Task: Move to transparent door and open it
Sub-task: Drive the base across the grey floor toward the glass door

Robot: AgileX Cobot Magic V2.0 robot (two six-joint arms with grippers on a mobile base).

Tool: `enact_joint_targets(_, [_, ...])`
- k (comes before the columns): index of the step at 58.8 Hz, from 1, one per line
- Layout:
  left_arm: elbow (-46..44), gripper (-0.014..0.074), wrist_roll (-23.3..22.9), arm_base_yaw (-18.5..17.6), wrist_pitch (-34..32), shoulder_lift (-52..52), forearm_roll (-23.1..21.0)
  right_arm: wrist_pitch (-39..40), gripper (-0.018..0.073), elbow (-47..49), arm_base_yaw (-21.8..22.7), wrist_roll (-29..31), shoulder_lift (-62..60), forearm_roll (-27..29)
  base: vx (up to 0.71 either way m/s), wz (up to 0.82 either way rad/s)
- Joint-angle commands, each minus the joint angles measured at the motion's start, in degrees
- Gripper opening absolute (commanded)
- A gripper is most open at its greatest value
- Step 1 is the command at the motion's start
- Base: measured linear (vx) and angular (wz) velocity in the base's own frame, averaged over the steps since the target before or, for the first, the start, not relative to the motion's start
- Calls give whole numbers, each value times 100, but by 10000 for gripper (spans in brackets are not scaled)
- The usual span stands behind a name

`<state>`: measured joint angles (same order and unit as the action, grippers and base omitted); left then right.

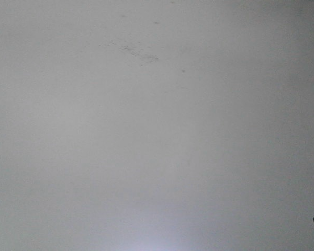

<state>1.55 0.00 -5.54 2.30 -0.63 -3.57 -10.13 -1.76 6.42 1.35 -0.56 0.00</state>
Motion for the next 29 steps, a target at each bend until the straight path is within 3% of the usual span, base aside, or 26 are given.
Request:
enact_joint_targets(1, [172, -6, -42, 0, -485, -71, -47, 479, -8, -72, 13, 38, -80, 0, 48, 30])
enact_joint_targets(29, [172, -6, -42, 0, -485, -71, -47, 479, -8, -72, 13, 38, -80, 0, 48, 33])
